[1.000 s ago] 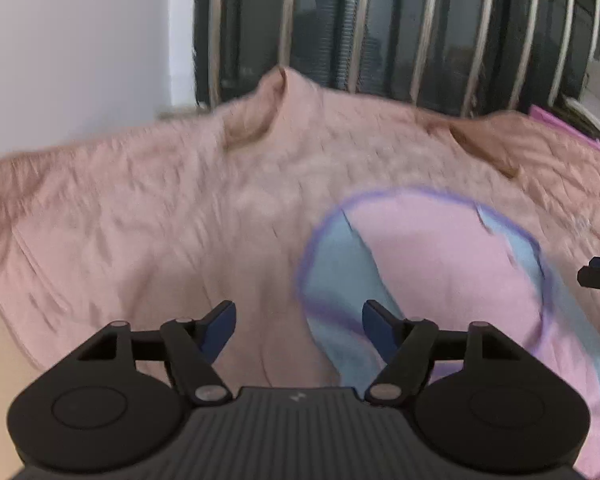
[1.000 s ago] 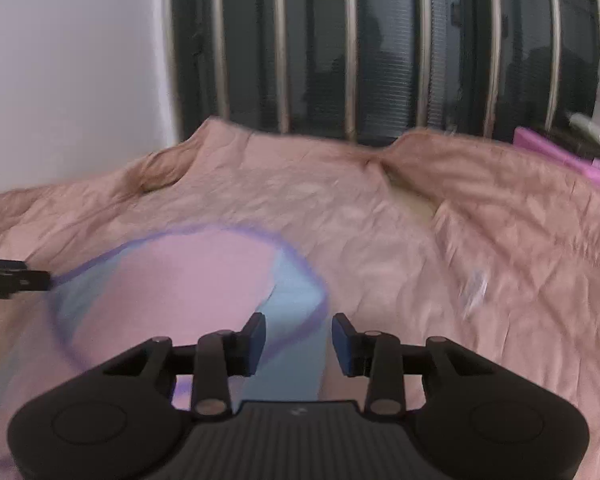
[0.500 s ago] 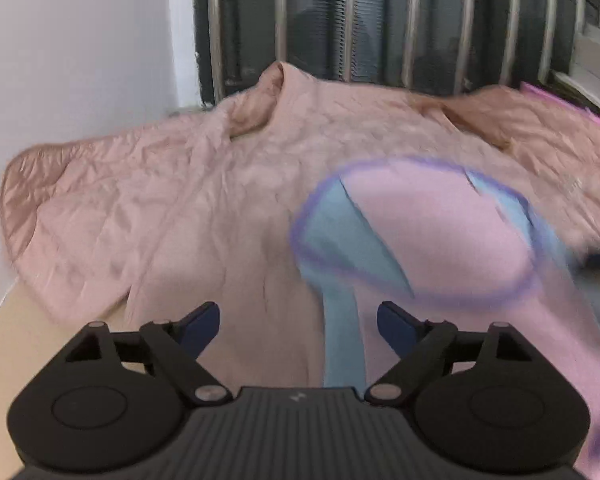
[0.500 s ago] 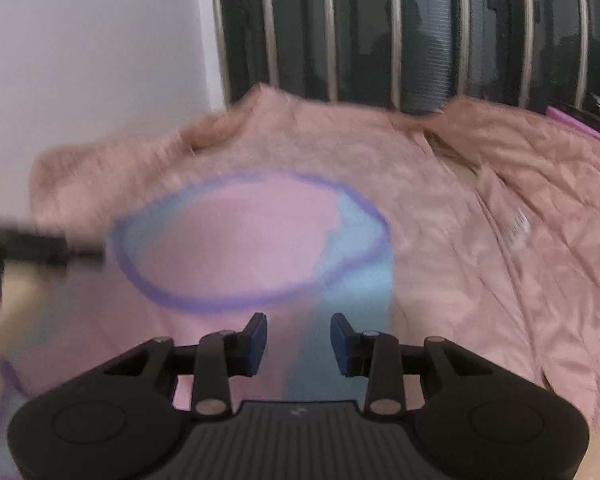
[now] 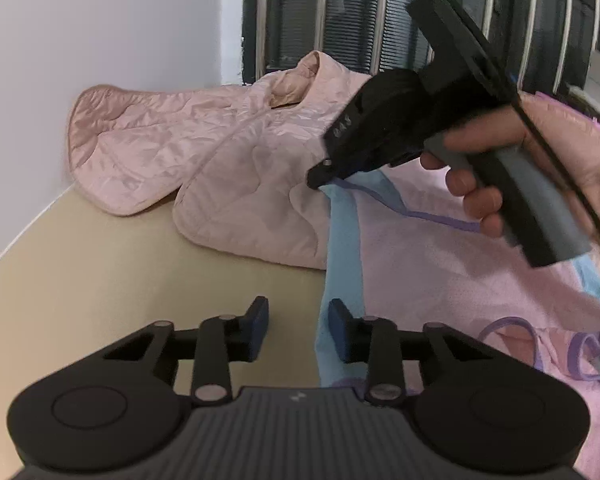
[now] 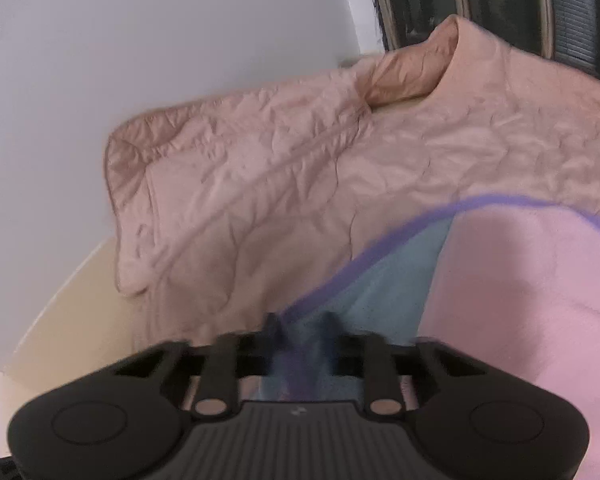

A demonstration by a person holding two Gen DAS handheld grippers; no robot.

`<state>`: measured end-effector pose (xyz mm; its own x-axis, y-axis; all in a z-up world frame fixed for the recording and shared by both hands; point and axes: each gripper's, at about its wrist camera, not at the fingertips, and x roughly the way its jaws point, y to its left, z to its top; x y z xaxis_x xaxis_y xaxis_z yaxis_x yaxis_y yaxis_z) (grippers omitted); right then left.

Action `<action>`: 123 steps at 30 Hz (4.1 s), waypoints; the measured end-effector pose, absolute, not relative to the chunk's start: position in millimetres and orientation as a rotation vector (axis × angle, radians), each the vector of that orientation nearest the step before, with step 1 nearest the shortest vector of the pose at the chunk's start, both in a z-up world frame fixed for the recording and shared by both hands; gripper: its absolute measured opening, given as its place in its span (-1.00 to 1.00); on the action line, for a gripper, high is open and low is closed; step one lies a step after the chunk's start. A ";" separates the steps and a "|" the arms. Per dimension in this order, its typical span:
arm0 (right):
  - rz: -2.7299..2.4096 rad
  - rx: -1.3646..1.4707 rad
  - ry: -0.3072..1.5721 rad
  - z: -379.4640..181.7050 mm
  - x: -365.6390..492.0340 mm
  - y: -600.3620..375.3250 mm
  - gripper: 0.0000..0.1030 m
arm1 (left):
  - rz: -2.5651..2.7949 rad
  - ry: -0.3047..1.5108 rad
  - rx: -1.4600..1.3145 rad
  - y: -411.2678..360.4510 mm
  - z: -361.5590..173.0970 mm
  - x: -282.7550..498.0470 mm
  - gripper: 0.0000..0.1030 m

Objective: Fold clothes

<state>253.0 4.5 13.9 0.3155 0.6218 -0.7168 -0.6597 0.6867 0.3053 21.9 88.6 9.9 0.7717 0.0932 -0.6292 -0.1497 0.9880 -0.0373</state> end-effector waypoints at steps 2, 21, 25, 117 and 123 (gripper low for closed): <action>0.822 -0.018 0.871 15.0 251.3 1.8 -0.97 | 0.133 0.664 -0.052 86.3 8.3 18.8 -0.50; 0.353 -0.059 0.771 15.9 144.3 -223.7 -0.81 | 0.014 0.666 -0.093 55.6 24.7 -20.4 -0.83; 0.299 -0.076 0.725 5.9 127.6 -227.4 -0.98 | 0.068 0.687 -0.097 56.3 20.9 -18.8 -0.85; 0.346 -0.126 0.706 31.1 -117.3 -300.7 -0.29 | 0.368 0.582 -0.177 134.2 62.0 -140.3 0.01; 0.412 -0.168 0.649 20.9 -128.6 -252.8 -0.37 | 0.116 0.664 -0.132 101.2 55.3 -92.6 0.01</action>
